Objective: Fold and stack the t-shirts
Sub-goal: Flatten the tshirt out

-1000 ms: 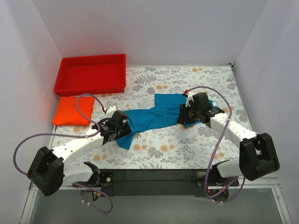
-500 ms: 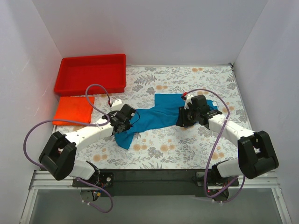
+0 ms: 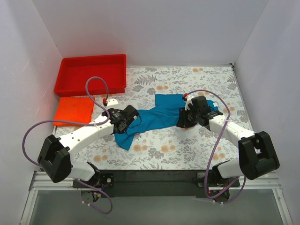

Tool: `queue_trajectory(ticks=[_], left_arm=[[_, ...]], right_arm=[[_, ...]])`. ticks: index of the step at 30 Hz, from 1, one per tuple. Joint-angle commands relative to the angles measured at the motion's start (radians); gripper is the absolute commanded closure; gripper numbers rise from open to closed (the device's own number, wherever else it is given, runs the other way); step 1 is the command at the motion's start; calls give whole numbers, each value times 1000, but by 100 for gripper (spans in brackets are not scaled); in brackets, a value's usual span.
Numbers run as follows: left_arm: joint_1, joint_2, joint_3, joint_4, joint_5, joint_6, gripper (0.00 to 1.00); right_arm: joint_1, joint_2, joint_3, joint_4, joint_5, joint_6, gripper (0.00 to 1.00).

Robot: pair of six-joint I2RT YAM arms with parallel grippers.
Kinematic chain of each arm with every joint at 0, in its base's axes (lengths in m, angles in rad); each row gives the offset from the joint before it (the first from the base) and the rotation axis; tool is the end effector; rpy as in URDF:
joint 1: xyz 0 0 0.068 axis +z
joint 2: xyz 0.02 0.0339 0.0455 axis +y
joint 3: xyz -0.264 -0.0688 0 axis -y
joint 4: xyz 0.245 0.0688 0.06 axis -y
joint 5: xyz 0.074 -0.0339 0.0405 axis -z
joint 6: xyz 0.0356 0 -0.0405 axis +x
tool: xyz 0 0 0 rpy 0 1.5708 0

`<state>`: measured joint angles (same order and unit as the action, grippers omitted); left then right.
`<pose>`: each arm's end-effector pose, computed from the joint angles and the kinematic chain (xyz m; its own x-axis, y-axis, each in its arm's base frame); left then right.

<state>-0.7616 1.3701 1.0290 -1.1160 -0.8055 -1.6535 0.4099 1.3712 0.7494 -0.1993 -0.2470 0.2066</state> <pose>0.1838 -0.1398 0.2488 -0.3580 -0.6126 -0.7047 -0.7512 0.6372 -0.1723 0.2494 0.1179 0.1989 -0.7676 -0.1167 -0.6302 -0.3901 0.8653 0.3149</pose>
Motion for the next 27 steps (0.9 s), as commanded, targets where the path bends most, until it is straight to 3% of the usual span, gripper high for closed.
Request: queue_trajectory(ticks=[1,4,6,11,14,18,21,27], left_arm=[[-4,-35,-24,-7,-10,-31,64],[-2,-94,-113,247,98,59,49],[4,-141,-167,443,195,80,46],[57,-92,-259,645,327,78,46],[64,-22,-251,693,322,86,51],[70,61,-235,731,293,104,64],[70,122,-218,728,267,109,68],[68,147,-150,578,151,113,93]], right_arm=[[7,8,1,29,-21,-7,60],[9,12,1,29,-23,-7,60],[10,14,-1,29,-25,-9,60],[12,12,-8,29,-28,-12,60],[12,12,-18,29,-26,-13,60],[13,20,-22,31,-28,-18,60],[13,22,-27,29,-26,-19,60],[13,14,-35,31,-21,-27,60]])
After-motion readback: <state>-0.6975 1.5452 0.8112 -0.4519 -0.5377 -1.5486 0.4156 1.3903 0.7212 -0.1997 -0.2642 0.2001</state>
